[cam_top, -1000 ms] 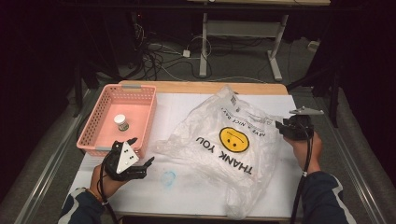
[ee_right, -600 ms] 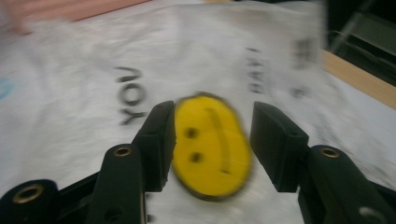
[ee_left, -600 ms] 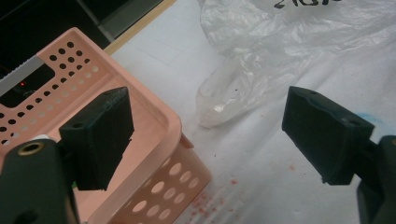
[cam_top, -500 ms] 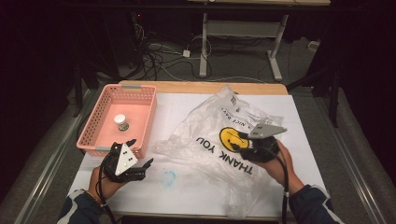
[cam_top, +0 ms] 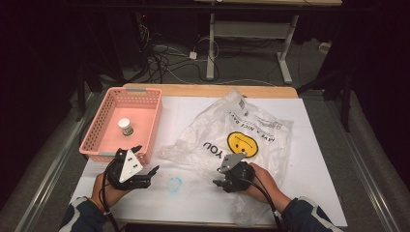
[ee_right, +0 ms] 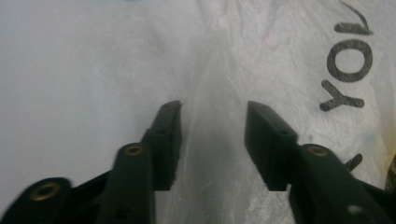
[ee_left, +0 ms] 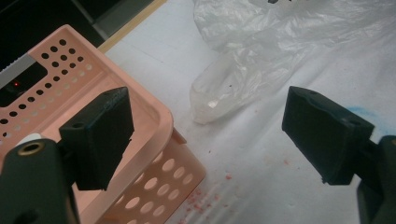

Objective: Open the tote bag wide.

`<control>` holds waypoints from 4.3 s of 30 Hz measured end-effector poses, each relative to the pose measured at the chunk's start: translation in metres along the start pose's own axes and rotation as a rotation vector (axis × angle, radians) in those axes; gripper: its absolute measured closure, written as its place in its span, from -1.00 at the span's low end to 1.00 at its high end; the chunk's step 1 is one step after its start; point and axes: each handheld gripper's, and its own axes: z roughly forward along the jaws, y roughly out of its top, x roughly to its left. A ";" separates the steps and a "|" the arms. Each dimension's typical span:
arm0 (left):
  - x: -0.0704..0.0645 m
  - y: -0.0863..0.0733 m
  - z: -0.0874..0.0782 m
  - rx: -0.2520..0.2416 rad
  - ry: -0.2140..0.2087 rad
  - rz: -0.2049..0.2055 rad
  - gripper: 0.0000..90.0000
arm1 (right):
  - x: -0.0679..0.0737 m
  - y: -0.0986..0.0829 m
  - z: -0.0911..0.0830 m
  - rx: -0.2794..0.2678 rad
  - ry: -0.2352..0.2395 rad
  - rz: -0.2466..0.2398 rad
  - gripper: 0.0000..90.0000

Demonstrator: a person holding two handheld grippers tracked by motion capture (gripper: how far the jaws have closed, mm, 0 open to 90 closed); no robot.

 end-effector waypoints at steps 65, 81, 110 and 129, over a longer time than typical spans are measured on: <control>0.059 0.015 -0.014 -0.002 0.160 -0.139 -0.63 | -0.056 0.051 -0.130 -0.493 -0.459 0.104 1.00; 0.150 0.025 0.053 0.291 0.124 -0.217 -0.63 | -0.054 0.054 -0.115 -0.468 -0.419 0.092 1.00; 0.175 0.012 0.082 0.426 0.032 -0.262 0.07 | -0.056 0.051 -0.105 -0.443 -0.415 0.088 1.00; 0.107 0.025 0.000 0.028 0.057 -0.190 0.08 | -0.057 0.053 -0.093 -0.439 -0.368 0.089 1.00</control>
